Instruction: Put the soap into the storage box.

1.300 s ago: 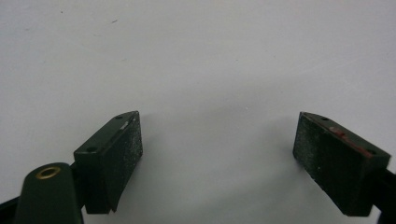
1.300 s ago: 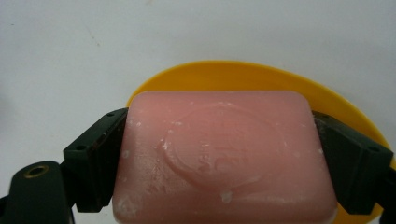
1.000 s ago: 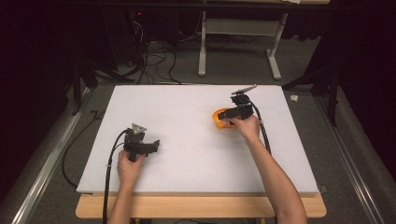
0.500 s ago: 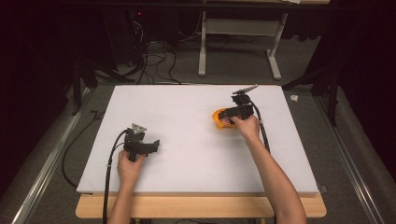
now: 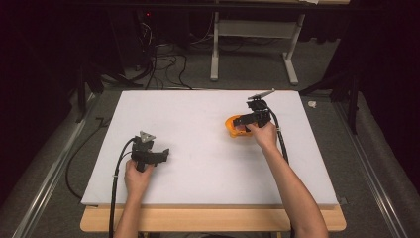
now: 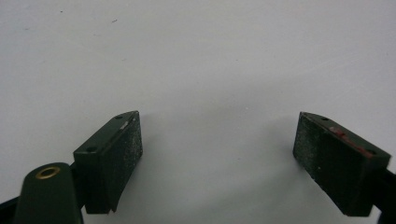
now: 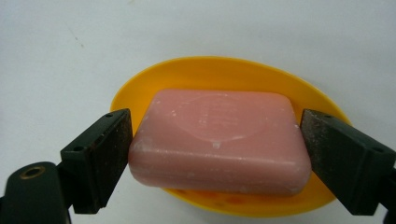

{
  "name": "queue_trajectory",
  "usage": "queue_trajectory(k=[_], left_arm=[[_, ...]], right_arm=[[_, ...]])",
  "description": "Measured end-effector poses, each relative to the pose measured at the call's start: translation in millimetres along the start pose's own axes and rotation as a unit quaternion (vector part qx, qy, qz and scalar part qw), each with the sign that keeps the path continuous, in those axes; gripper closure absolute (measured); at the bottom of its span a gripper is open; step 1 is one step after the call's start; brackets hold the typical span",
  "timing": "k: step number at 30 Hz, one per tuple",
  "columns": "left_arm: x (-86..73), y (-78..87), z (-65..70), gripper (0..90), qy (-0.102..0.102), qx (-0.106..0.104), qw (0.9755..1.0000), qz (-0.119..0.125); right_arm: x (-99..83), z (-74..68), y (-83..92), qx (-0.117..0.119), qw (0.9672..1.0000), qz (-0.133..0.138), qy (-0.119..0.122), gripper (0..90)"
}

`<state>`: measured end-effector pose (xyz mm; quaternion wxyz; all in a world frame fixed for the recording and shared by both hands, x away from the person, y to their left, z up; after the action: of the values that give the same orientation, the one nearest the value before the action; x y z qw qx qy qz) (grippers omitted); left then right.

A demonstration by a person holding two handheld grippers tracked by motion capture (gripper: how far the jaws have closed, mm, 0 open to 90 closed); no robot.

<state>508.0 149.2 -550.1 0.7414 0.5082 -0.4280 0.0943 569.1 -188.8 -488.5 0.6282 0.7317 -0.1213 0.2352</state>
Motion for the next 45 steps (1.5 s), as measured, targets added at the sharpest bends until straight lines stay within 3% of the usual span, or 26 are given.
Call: queue_trajectory(k=[20, 29, 45], left_arm=[[0.0, 0.0, 0.0, 16.0, 0.0, 0.0, 1.0, 0.0], [0.0, 0.0, 0.0, 16.0, 0.0, 0.0, 1.0, 0.0], [0.0, 0.0, 0.0, 16.0, 0.0, 0.0, 1.0, 0.0]], right_arm=[[-2.8, 5.0, 34.8, -0.007, 0.9974, 0.068, 0.024, 13.0], [-3.8, 6.6, 63.4, -0.006, 0.9926, 0.115, 0.038, 13.8], [-15.3, 13.3, 93.2, 0.001, 0.9864, 0.156, 0.051, 14.3]])
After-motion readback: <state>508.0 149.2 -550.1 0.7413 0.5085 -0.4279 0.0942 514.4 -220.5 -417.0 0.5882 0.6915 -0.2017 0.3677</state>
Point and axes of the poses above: each handheld gripper's, and its own axes: y roughly backward along the jaws, x roughly out of its top, z roughly to its right, the point moved 9 cm from there along -y, roughly forward along the jaws, and after that the axes turned 9 degrees about -x, right-handed, at the moved point
